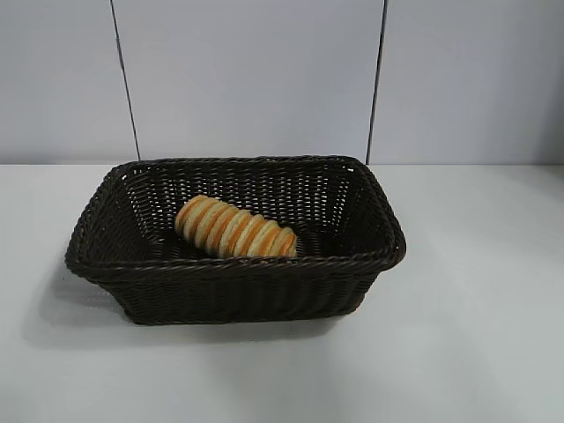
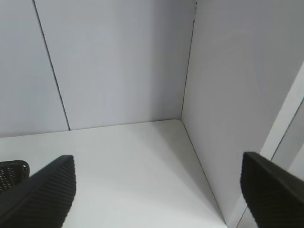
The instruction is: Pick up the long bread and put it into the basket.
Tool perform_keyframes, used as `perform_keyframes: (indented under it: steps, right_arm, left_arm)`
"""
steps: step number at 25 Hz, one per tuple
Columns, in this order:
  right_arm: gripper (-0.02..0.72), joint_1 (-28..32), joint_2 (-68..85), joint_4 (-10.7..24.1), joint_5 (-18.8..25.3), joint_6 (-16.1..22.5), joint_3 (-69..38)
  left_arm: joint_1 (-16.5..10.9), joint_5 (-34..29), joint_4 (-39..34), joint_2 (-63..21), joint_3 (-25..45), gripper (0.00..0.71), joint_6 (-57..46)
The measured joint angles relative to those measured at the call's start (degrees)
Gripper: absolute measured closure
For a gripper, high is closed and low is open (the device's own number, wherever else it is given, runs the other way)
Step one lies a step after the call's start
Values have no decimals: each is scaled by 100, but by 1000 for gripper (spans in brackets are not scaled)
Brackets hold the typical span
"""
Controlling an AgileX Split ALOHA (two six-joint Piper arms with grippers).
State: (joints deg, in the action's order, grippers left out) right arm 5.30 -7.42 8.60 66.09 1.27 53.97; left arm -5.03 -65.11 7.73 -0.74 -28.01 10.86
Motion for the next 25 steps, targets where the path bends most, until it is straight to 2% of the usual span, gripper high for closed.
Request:
perform_keyframes:
  steps: [9, 18, 25]
  right_arm:
    - [29, 0, 868, -760, 10, 0, -1302]
    - [62, 0, 868, -860, -21, -158, -2329]
    - [63, 0, 863, -860, -313, -227, -2705]
  left_arm:
    - [0, 0, 0, 0, 0, 15, 0]
    - [0, 0, 0, 0, 0, 15, 0]
    - [0, 0, 0, 0, 0, 15, 0]
